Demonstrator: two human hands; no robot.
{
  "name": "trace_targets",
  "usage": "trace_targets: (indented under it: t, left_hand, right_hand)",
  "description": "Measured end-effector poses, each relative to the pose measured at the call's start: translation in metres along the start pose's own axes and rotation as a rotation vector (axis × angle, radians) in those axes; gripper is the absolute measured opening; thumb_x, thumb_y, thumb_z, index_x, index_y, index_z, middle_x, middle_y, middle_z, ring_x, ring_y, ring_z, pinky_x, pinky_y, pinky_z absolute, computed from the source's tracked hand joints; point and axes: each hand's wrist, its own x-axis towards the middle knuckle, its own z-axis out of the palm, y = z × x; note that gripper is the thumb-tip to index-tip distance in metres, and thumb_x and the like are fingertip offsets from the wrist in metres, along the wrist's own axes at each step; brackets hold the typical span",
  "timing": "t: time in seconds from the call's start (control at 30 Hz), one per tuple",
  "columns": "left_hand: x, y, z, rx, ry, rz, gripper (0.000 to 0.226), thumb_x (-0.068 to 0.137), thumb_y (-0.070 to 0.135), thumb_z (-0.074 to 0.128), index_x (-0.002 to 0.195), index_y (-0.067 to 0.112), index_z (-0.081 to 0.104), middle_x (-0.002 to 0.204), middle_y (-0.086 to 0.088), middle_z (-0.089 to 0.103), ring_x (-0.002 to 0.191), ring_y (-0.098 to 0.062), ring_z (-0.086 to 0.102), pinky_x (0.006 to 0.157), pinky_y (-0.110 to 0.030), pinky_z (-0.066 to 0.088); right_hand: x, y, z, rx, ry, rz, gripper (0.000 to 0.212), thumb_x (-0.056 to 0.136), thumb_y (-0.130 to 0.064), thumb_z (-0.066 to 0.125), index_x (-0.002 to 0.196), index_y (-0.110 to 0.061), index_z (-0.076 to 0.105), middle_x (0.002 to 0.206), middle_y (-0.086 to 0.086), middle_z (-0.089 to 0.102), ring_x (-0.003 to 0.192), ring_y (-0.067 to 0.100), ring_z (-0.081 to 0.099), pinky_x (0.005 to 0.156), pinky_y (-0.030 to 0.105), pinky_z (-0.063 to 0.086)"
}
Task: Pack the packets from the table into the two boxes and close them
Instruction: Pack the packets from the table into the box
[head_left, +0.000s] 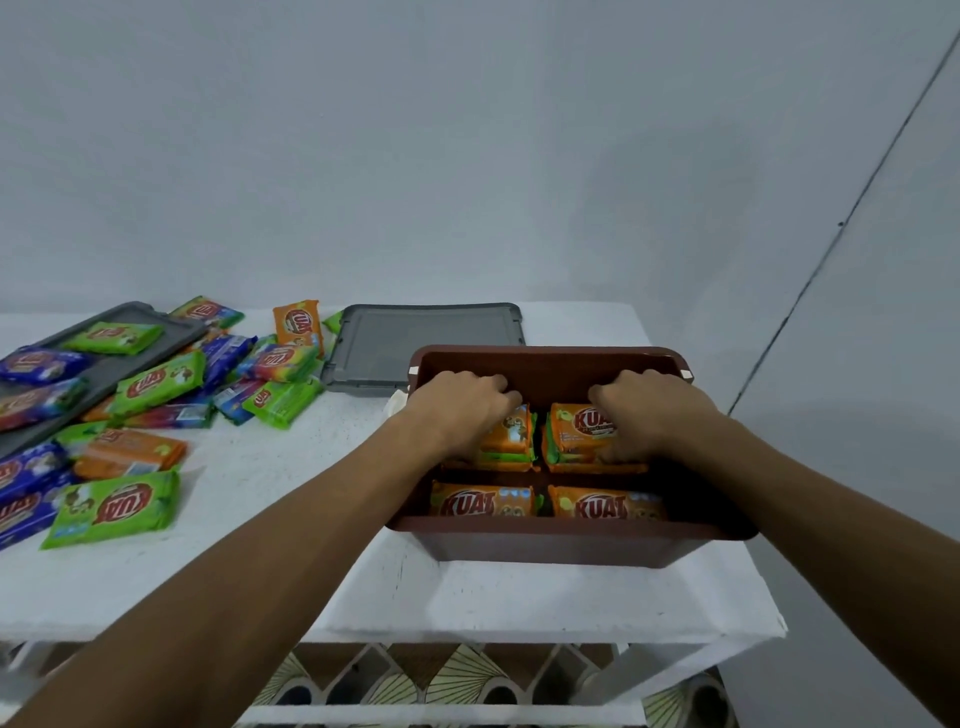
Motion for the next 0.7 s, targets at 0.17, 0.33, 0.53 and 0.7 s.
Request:
trace_targets:
  t: [0.17, 0.33, 0.53, 0.7]
  left_hand:
    - [-0.002, -0.001, 0.0, -0.021, -0.011, -0.009, 0.072, 0.077, 0.035, 0.078, 0.138, 0.017, 0.043, 0.129, -0.006, 0.051, 0.106, -0.028, 0.06, 0.076, -0.04, 0.051]
    - [-0.002, -0.001, -0.001, 0.005, 0.0, -0.005, 0.065, 0.076, 0.043, 0.078, 0.129, 0.014, 0.052, 0.123, -0.007, 0.057, 0.105, -0.028, 0.06, 0.079, -0.04, 0.051]
    - [-0.016, -0.013, -0.006, -0.034, -0.02, -0.006, 0.043, 0.083, 0.05, 0.067, 0.11, 0.016, 0.062, 0.107, -0.005, 0.063, 0.093, -0.025, 0.061, 0.075, -0.037, 0.048]
    - [-0.038, -0.033, 0.008, -0.33, 0.089, 0.039, 0.032, 0.091, 0.045, 0.053, 0.103, 0.021, 0.07, 0.101, 0.003, 0.071, 0.098, -0.018, 0.058, 0.102, -0.045, 0.039]
  right_hand:
    - [-0.001, 0.0, 0.001, -0.001, -0.001, -0.018, 0.067, 0.077, -0.058, 0.069, 0.129, -0.021, 0.05, 0.121, 0.001, 0.061, 0.103, 0.02, 0.061, 0.08, 0.032, 0.05]
    - [-0.001, 0.0, 0.0, -0.004, 0.008, -0.025, 0.069, 0.075, -0.059, 0.071, 0.128, -0.02, 0.05, 0.121, 0.001, 0.06, 0.104, 0.02, 0.061, 0.077, 0.029, 0.047]
    - [-0.004, -0.001, 0.0, -0.045, 0.048, -0.048, 0.065, 0.075, -0.062, 0.07, 0.123, -0.021, 0.053, 0.118, 0.0, 0.061, 0.101, 0.019, 0.061, 0.073, 0.027, 0.045]
    - [-0.004, 0.0, -0.01, 0.153, -0.019, -0.021, 0.04, 0.073, -0.065, 0.069, 0.092, -0.032, 0.057, 0.09, -0.013, 0.061, 0.083, 0.01, 0.058, 0.065, 0.028, 0.044]
